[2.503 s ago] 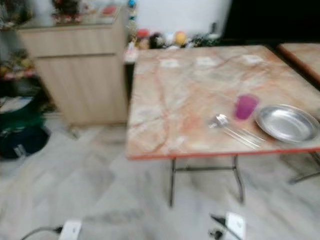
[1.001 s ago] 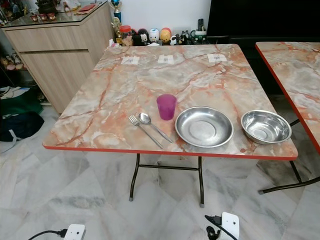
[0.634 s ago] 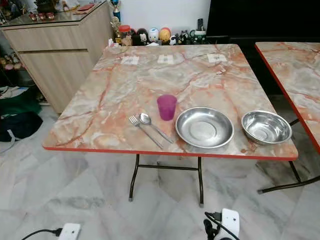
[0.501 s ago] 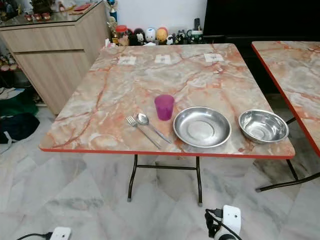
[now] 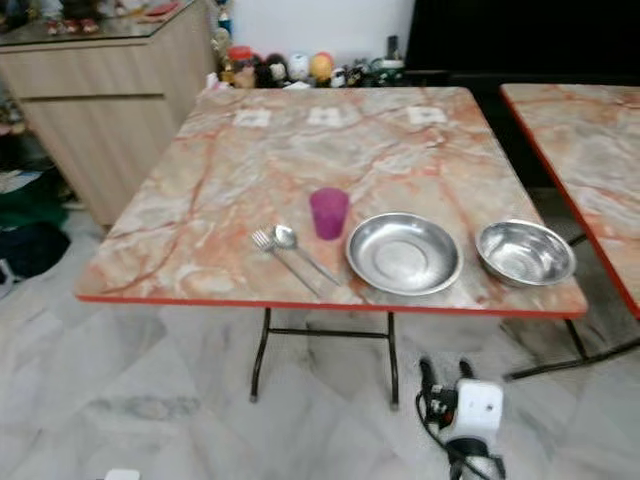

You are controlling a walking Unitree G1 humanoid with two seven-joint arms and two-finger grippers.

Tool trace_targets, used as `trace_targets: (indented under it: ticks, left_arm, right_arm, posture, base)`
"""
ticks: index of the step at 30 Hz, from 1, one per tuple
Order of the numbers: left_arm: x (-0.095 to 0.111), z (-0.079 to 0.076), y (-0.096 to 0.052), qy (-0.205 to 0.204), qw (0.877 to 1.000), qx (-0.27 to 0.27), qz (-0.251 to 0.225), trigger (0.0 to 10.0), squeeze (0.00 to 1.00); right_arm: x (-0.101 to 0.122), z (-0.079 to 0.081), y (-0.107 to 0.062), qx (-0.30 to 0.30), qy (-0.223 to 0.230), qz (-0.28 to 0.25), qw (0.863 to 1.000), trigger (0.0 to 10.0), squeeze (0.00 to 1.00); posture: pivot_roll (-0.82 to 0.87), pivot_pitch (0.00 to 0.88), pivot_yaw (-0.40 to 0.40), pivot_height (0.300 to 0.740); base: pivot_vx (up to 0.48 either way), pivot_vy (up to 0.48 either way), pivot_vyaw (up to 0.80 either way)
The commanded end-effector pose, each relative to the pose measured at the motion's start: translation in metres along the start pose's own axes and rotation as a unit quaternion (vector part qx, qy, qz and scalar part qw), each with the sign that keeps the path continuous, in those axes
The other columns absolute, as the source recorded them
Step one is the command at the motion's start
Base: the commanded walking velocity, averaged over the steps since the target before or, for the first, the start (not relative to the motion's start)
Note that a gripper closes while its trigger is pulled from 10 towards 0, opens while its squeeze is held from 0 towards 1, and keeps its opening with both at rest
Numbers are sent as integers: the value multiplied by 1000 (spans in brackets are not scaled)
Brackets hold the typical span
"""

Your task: Setting the table

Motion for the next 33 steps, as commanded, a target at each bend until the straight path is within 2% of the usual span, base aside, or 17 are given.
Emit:
trace_targets:
  ticks: [1, 3, 4, 5, 6, 7, 9, 22, 28, 33]
  left_arm:
    - [-7, 4, -3, -3, 1000, 6, 8, 10000, 0]
    - [-5, 2, -2, -4, 1000, 6, 6, 10000, 0]
    - [-3, -1, 0, -9, 1000, 10, 3, 10000, 0]
    - [-2, -1, 0, -13, 1000, 11, 2, 10000, 0]
    - [-2, -1, 0, -13, 1000, 11, 2, 10000, 0]
    - [-3, -1, 0, -13, 1000, 11, 2, 10000, 0]
    - [-3, -2, 0, -11, 1000, 11, 5, 10000, 0]
    - [1, -2, 1, -8, 1000, 9, 4, 10000, 0]
    - [2, -2, 2, -7, 1000, 9, 3, 10000, 0]
    - [3, -2, 2, -4, 1000, 8, 3, 10000, 0]
  right_arm:
    - [11, 14, 8, 18, 5, -18, 1000, 10000, 0]
    - [19, 19, 12, 22, 9, -31, 999, 10000, 0]
    - [34, 30, 19, 36, 1, -56, 998, 10000, 0]
    - [39, 33, 21, 39, 2, -62, 997, 10000, 0]
    - [39, 33, 21, 39, 2, -62, 997, 10000, 0]
    - [45, 36, 25, 37, 23, -68, 997, 10000, 0]
    - [48, 39, 28, 44, 21, -67, 997, 10000, 0]
    - [64, 33, 29, 6, 28, -62, 998, 10000, 0]
    - [64, 27, 26, -11, 35, -52, 998, 10000, 0]
    - [64, 23, 24, -28, 43, -40, 998, 10000, 0]
  posture:
    - [-125, 20, 14, 740]
    - [-110, 21, 12, 740]
    - [-107, 21, 12, 740]
    - [-106, 22, 12, 740]
    - [-106, 22, 12, 740]
    - [-104, 23, 12, 740]
    - [-99, 25, 9, 740]
    - [-114, 29, 17, 740]
    - [-118, 31, 14, 740]
    - [-125, 32, 17, 740]
  base:
    - [0, 0, 0]
    - [0, 0, 0]
    - [0, 0, 0]
    - [0, 0, 0]
    - [0, 0, 0]
    - [0, 0, 0]
    - [0, 0, 0]
    - [230, 0, 0]
    - [252, 0, 0]
    - [0, 0, 0]
Point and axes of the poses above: a point about 5 cm out from each wrist's last joint towards the gripper, its own y axis pointing out of the wrist towards the gripper, its own x axis along the axis of the wrist's last joint, z = x × y, the point moved 2 cm from there along y, pointing out of the wrist towards the gripper, and after that the axes turned 12 degrees about y, right-handed, at the moved point
